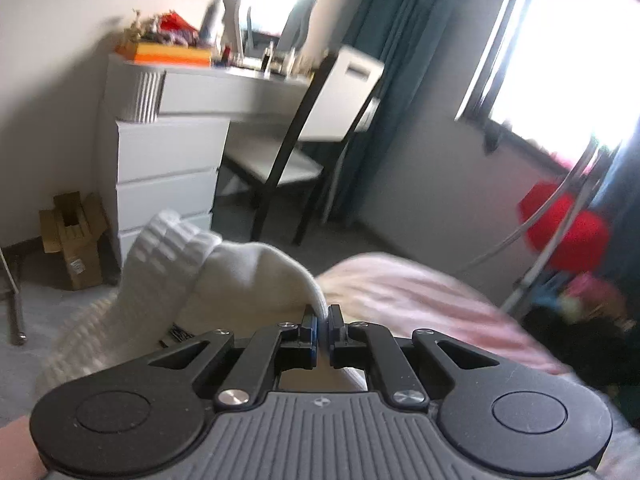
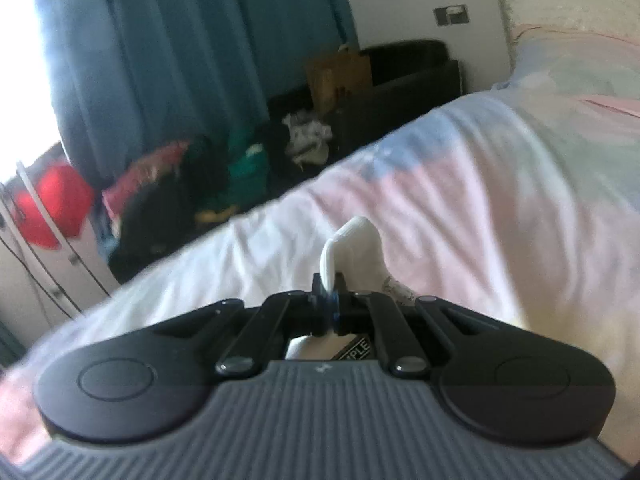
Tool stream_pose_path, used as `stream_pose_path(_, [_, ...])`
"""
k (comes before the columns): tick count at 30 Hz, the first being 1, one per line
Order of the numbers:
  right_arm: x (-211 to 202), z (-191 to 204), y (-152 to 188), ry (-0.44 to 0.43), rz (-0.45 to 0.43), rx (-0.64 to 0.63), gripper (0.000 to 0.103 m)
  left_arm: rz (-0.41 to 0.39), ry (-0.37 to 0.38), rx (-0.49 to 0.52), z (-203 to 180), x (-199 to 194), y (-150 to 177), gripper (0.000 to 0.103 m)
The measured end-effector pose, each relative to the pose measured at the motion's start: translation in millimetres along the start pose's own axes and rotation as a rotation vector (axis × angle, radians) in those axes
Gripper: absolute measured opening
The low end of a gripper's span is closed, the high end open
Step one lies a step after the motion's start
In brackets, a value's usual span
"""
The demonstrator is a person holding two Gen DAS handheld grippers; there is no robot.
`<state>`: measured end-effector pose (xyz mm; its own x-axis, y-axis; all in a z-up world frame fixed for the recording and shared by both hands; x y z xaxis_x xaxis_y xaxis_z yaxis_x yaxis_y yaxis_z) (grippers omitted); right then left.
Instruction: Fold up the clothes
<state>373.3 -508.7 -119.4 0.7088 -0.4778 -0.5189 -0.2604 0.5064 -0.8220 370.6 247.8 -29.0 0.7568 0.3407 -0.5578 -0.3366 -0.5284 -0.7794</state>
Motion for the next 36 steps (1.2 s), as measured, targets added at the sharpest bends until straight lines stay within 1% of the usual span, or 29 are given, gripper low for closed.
stream_pose_path(3, [24, 11, 15, 0.023, 0.002, -0.048, 0.006, 0.067, -0.028, 0.098, -10, 39, 19, 0.008])
stream_pose_path(5, [32, 13, 21, 0.017, 0.007, -0.054, 0.008, 0.094, -0.038, 0.115, -12, 53, 23, 0.011])
stream_pose_path(7, [30, 10, 22, 0.005, 0.026, -0.032, 0.009, 0.084, -0.029, 0.113, -9, 50, 25, 0.014])
stream_pose_path(8, [29, 7, 22, -0.002, 0.036, -0.02, 0.01, 0.08, -0.012, 0.108, -5, 39, 27, 0.019])
stream_pose_path(10, [15, 5, 21, -0.017, 0.04, -0.029, 0.011, 0.073, 0.023, 0.097, 5, 18, 30, 0.044])
stream_pose_path(12, [-9, 2, 21, -0.051, 0.037, -0.031, 0.013, 0.065, 0.058, 0.085, 14, -4, 33, 0.057])
stream_pose_path(14, [-34, 0, 21, -0.096, 0.031, -0.033, 0.024, 0.058, 0.093, 0.074, 24, -25, 37, 0.065])
stream_pose_path(15, [-47, 0, 23, -0.125, 0.028, -0.037, 0.042, 0.054, 0.111, 0.069, 29, -36, 38, 0.072])
stream_pose_path(16, [-62, -3, 25, -0.153, 0.028, -0.032, 0.06, 0.05, 0.128, 0.063, 33, -47, 40, 0.078])
stream_pose_path(18, [-91, -10, 30, -0.21, 0.029, -0.017, 0.071, 0.043, 0.163, 0.052, 43, -68, 43, 0.08])
stream_pose_path(20, [-117, -20, 38, -0.256, 0.061, 0.024, 0.071, 0.035, 0.198, 0.041, 52, -90, 47, 0.082])
stream_pose_path(23, [-145, -43, 59, -0.327, 0.149, 0.145, 0.071, 0.058, 0.171, -0.117, 86, -119, 67, 0.091])
stream_pose_path(24, [-150, -53, 68, -0.337, 0.177, 0.197, 0.071, 0.066, 0.161, -0.171, 97, -129, 74, 0.095])
stream_pose_path(26, [-153, -73, 88, -0.361, 0.247, 0.305, 0.072, 0.093, 0.166, -0.266, 118, -137, 88, 0.096])
stream_pose_path(28, [-147, -88, 106, -0.395, 0.318, 0.38, 0.072, 0.153, 0.182, -0.342, 132, -129, 98, 0.096])
stream_pose_path(30, [-135, -92, 117, -0.425, 0.389, 0.405, 0.072, 0.227, 0.198, -0.413, 142, -114, 108, 0.095])
stream_pose_path(31, [-128, -92, 121, -0.437, 0.403, 0.411, 0.073, 0.26, 0.205, -0.444, 144, -105, 112, 0.094])
stream_pose_path(33, [-116, -90, 126, -0.45, 0.414, 0.424, 0.073, 0.256, 0.201, -0.469, 143, -92, 115, 0.094])
stream_pose_path(34, [-109, -89, 127, -0.453, 0.411, 0.439, 0.073, 0.228, 0.206, -0.467, 141, -88, 114, 0.094])
stream_pose_path(35, [-101, -88, 127, -0.455, 0.392, 0.456, 0.072, 0.199, 0.211, -0.463, 139, -83, 112, 0.091])
stream_pose_path(36, [-94, -87, 126, -0.457, 0.368, 0.473, 0.071, 0.17, 0.216, -0.46, 137, -79, 109, 0.082])
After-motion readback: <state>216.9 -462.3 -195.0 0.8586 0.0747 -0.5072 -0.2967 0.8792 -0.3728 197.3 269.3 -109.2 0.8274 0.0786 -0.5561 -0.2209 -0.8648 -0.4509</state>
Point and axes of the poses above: each gripper's, at about its wrist camera, not at the fingertips, and x roughly the way its jaws point, z to its left, y to its underside, the point moved 3 cm from there along x, roughly the way its jaws point, and after that the axes turned 2 degrees about y, right-handed, at the moved point
